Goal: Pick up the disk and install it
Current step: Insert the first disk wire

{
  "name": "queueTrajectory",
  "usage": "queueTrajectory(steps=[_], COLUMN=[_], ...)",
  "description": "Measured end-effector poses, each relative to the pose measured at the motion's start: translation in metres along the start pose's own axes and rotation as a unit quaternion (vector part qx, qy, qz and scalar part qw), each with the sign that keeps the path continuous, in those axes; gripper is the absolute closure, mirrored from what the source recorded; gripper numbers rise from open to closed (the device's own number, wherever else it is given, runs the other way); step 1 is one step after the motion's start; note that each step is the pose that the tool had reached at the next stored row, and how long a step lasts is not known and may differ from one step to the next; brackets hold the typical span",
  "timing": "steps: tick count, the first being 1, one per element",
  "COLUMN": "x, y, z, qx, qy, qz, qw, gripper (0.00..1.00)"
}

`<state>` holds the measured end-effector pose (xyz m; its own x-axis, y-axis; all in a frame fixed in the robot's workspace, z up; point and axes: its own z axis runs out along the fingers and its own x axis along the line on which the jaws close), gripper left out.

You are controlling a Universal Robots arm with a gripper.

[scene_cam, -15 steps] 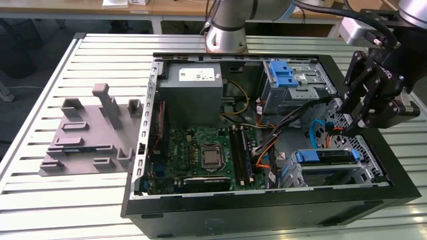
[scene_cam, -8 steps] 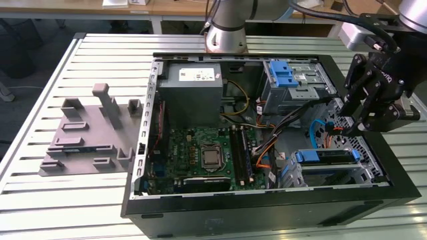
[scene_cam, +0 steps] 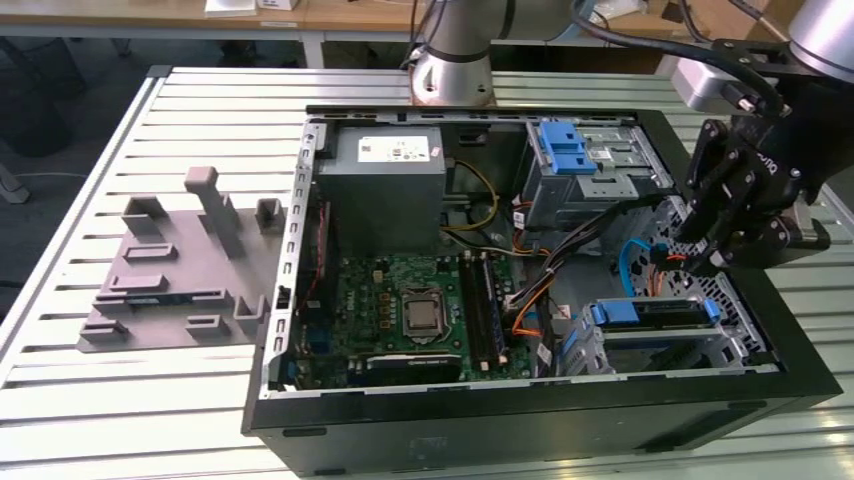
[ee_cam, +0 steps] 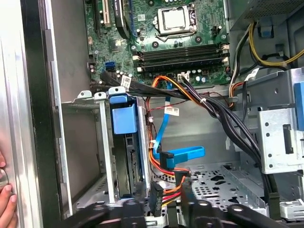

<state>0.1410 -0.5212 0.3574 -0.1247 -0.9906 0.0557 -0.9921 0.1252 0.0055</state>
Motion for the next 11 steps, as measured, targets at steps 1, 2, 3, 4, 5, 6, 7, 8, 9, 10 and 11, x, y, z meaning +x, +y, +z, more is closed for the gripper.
queueTrajectory(steps=[1, 2, 3, 4, 5, 6, 7, 8, 9, 10, 11], x=[0.0000, 0.0000, 0.0000, 0.0000, 0.0000, 0.0000, -0.0001, -0.0001, -0.0001, -0.0001, -0.0001], y=[0.0000, 0.0000, 0.0000, 0.0000, 0.0000, 0.0000, 0.0000, 0.0000, 0.0000, 0.0000, 0.0000], z=[0.0002, 0.0005, 0.0007, 0.0008, 0.0008, 0.0008, 0.0007, 0.0007, 0.0006, 0.0007, 0.0007], qx=[0.0001, 0.0002, 0.0003, 0.0004, 0.0005, 0.0006, 0.0007, 0.0009, 0.0012, 0.0018, 0.0023], qy=[0.0008, 0.0016, 0.0024, 0.0035, 0.0043, 0.0050, 0.0057, 0.0070, 0.0102, 0.0147, 0.0188], qz=[0.000, 0.000, 0.000, 0.000, 0.001, 0.001, 0.001, 0.001, 0.001, 0.001, 0.001], qw=[1.0000, 1.0000, 1.0000, 1.0000, 1.0000, 1.0000, 1.0000, 1.0000, 0.9999, 0.9999, 0.9998], gripper=[0.58, 0.64, 0.64, 0.70, 0.70, 0.76, 0.76, 0.76, 0.76, 0.76, 0.76])
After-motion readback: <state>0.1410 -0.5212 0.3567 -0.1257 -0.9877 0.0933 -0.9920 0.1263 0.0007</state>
